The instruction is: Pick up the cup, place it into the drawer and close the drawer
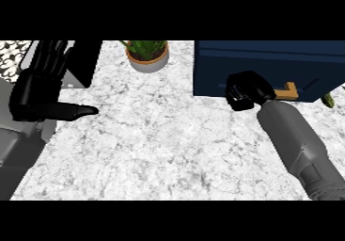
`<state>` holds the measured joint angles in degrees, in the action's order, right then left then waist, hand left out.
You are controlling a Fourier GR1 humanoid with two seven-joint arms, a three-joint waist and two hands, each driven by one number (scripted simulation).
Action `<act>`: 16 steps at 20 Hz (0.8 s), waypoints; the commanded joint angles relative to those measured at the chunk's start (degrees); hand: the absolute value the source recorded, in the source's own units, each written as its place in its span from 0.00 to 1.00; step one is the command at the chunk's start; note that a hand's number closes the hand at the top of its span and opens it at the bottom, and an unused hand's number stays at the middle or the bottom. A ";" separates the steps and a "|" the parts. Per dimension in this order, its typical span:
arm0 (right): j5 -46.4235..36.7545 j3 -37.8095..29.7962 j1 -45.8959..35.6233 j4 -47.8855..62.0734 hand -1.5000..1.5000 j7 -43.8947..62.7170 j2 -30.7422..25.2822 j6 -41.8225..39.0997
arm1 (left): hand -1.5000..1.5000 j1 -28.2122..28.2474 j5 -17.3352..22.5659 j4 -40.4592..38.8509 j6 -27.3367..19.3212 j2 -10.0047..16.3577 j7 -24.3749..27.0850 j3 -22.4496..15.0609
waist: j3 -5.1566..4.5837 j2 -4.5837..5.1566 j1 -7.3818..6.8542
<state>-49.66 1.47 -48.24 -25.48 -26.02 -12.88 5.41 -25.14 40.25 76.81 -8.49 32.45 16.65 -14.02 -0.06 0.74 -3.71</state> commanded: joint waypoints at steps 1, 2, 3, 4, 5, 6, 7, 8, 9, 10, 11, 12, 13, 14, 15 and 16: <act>0.31 -3.03 -4.58 8.28 1.00 0.21 -2.49 1.45 | 0.00 0.14 0.84 -0.84 2.68 -0.21 0.23 0.71 | 0.24 1.43 -1.17; 0.95 -3.64 -7.23 8.66 1.00 0.97 -4.46 -2.16 | 0.00 -0.90 -0.32 -0.06 0.92 -1.36 -0.45 -0.60 | 0.25 1.36 -1.11; 1.99 -4.59 -7.85 8.73 1.00 0.82 -5.03 -2.79 | 0.00 -0.67 0.84 -0.51 3.03 0.30 -0.55 0.79 | 0.25 1.56 -1.71; 1.78 -4.45 -6.93 9.33 1.00 0.53 -4.42 -1.34 | 0.00 0.08 2.13 1.55 3.95 1.30 -2.26 1.10 | 0.29 1.38 -2.45; 2.08 -4.71 -7.41 9.51 1.00 0.08 -4.96 -1.78 | 0.00 0.80 0.28 0.76 2.68 -1.02 -0.41 -0.67 | 0.28 1.60 -2.15; 2.65 -5.20 -7.83 9.45 1.00 -0.16 -5.89 -2.69 | 0.00 -0.10 0.16 -0.04 2.71 -1.56 -0.44 -0.89 | 0.29 1.97 -2.10; 3.03 -5.62 -8.34 9.67 1.00 0.23 -6.24 -3.04 | 0.00 -0.42 0.69 0.83 3.90 0.25 -1.43 -0.13 | 0.30 1.79 -2.58; 2.92 -5.47 -8.26 10.08 1.00 0.69 -5.67 -2.81 | 0.00 0.07 1.24 1.11 4.78 0.34 -0.72 0.46 | 0.27 1.85 -3.09; 3.51 -5.89 -9.48 10.13 1.00 0.59 -6.10 -4.42 | 0.00 -1.00 0.68 0.69 3.34 -0.59 -1.89 -0.34 | 0.29 1.84 -2.56; 4.29 -6.62 -8.19 9.73 1.00 -0.98 -6.66 -3.42 | 0.00 0.27 0.85 0.59 4.22 -1.16 -0.81 -0.64 | 0.32 2.28 -3.12; 5.18 -7.50 -8.48 9.55 1.00 -1.31 -6.94 -3.53 | 0.00 0.62 1.07 -0.23 5.11 -0.62 -0.02 0.20 | 0.27 2.15 -2.80; 4.97 -7.26 -9.24 9.71 1.00 -1.03 -6.74 -3.93 | 0.00 -0.09 0.63 0.51 4.16 -1.83 -0.57 -0.83 | 0.29 2.06 -2.78; 5.34 -7.70 -7.78 9.88 1.00 -2.20 -7.33 -3.19 | 0.00 0.69 0.63 0.82 4.68 -0.85 0.03 -0.14 | 0.32 2.12 -3.29; 5.79 -8.10 -7.59 9.35 1.00 -3.27 -7.58 -2.75 | 0.00 1.04 1.11 0.16 5.57 -0.52 -0.08 0.12 | 0.32 2.40 -3.52; 6.21 -8.50 -8.81 9.54 1.00 -3.13 -8.52 -4.54 | 0.00 1.08 0.17 1.75 4.11 -2.13 -0.20 -1.46 | 0.33 1.87 -3.20; 5.52 -7.86 -8.24 10.00 1.00 -2.69 -6.93 -3.07 | 0.00 1.21 0.56 1.49 5.04 -1.21 -0.36 -0.81 | 0.31 1.97 -3.58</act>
<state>-44.50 -3.26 -50.66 -18.39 -35.64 -15.25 -1.48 -24.48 40.91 77.69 -4.03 31.37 16.25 -14.55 -0.22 0.60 -5.68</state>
